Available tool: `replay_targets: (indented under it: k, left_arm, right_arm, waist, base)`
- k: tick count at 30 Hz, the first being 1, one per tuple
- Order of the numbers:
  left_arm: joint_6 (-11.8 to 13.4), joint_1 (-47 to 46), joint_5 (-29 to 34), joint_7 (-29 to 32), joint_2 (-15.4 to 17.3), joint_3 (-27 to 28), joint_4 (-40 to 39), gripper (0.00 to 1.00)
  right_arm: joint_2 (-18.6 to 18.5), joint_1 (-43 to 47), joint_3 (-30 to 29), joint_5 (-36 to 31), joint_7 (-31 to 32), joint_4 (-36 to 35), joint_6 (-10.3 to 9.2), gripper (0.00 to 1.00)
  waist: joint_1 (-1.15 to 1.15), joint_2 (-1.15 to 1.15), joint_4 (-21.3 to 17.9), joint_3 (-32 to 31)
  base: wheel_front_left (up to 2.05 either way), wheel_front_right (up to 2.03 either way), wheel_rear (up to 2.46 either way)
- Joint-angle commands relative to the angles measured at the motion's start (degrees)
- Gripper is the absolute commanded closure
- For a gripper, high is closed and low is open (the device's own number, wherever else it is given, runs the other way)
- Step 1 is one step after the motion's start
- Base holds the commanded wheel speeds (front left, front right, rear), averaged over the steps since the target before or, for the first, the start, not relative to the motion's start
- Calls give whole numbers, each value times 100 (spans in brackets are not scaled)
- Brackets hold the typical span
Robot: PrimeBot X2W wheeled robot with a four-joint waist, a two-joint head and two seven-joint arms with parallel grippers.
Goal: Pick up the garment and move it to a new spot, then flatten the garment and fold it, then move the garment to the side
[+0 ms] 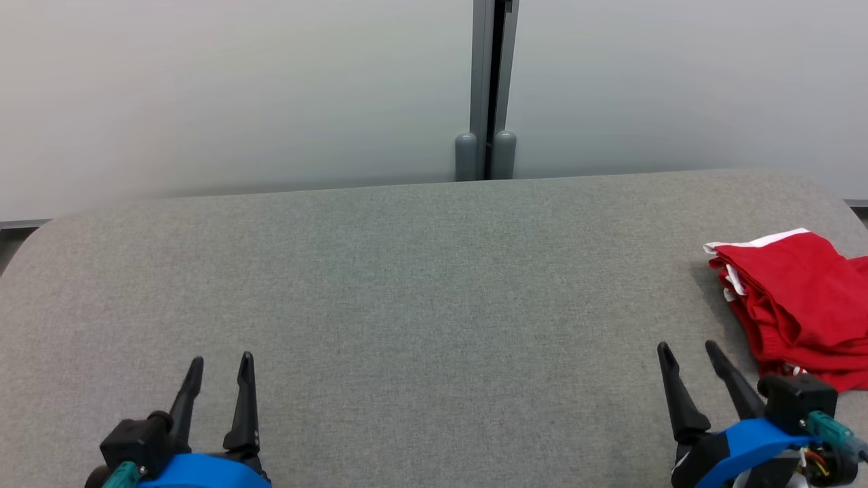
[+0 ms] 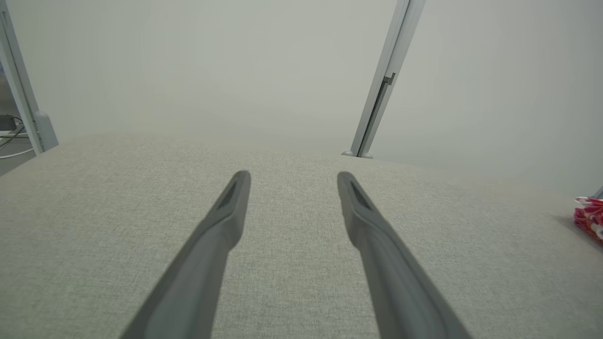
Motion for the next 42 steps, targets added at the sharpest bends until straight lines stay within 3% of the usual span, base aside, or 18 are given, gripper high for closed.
replay_targets:
  k: [1,6,42]
  left_arm:
    - [-3,0,0,0,0,0,1,100]
    - [-6,177,-16,31,-121,-29,209,100]
    - [-367,-156,-2642,932,-613,930,60,100]
  right_arm:
    - [0,0,4,1,1,2,0,100]
    - [13,63,11,35,12,278,0,100]
    - [7,-253,-158,3455,268,439,1,100]
  waist:
    - [0,0,-3,0]
    - [0,0,-4,-2]
    - [0,0,40,14]
  base:
    - [0,0,0]
    - [0,0,0]
    - [0,0,0]
